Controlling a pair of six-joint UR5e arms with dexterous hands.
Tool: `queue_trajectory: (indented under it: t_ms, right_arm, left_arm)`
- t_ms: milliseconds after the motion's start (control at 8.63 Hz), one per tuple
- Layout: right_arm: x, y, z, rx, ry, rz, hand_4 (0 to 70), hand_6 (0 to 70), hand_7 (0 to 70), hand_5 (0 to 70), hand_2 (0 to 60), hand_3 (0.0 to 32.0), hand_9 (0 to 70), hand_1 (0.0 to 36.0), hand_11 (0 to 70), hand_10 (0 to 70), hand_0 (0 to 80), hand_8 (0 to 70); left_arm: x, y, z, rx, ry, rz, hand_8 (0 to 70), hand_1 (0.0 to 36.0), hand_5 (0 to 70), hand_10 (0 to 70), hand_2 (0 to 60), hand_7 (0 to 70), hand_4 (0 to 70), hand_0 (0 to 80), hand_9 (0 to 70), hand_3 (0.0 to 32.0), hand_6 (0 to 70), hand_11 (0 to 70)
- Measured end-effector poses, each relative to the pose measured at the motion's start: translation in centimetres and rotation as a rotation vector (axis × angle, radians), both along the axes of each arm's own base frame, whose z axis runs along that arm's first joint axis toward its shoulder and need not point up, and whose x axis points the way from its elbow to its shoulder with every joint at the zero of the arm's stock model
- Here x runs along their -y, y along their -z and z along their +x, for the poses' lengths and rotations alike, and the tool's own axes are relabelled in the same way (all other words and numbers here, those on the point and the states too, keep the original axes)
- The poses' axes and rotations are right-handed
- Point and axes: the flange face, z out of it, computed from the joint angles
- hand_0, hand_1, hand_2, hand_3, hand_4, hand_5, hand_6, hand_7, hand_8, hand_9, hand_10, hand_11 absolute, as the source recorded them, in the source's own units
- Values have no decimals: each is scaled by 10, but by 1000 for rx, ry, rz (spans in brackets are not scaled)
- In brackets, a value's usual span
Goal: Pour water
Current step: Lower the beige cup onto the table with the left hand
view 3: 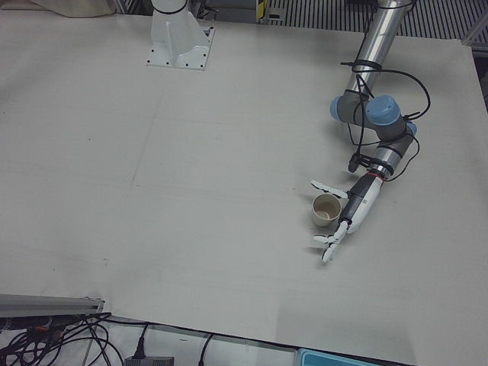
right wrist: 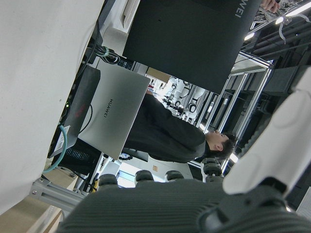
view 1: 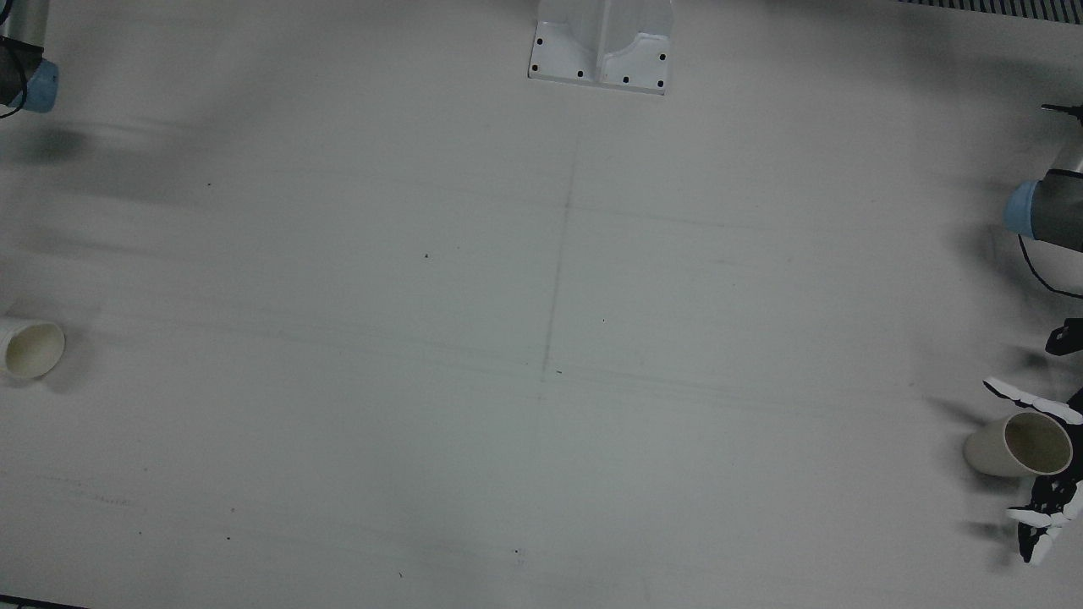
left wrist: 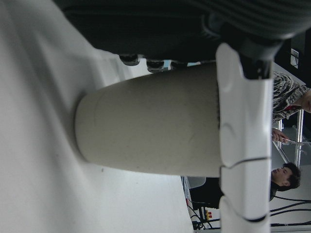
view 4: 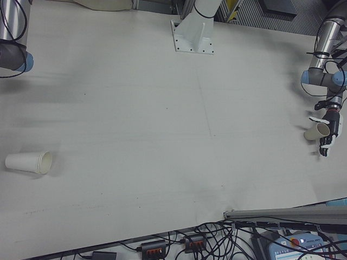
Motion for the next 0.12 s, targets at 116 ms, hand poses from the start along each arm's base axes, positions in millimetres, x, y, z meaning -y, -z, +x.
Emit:
queue_trajectory:
  t_ms: [116]
  right_arm:
    - [0,1,0,0,0,1,63,0,0,0,0,178,0,26,0,0,430,16]
  left_arm:
    - [-1,-1,0,-4,0,2,36,182,0,0,0,72,94,704,0,62,0,0]
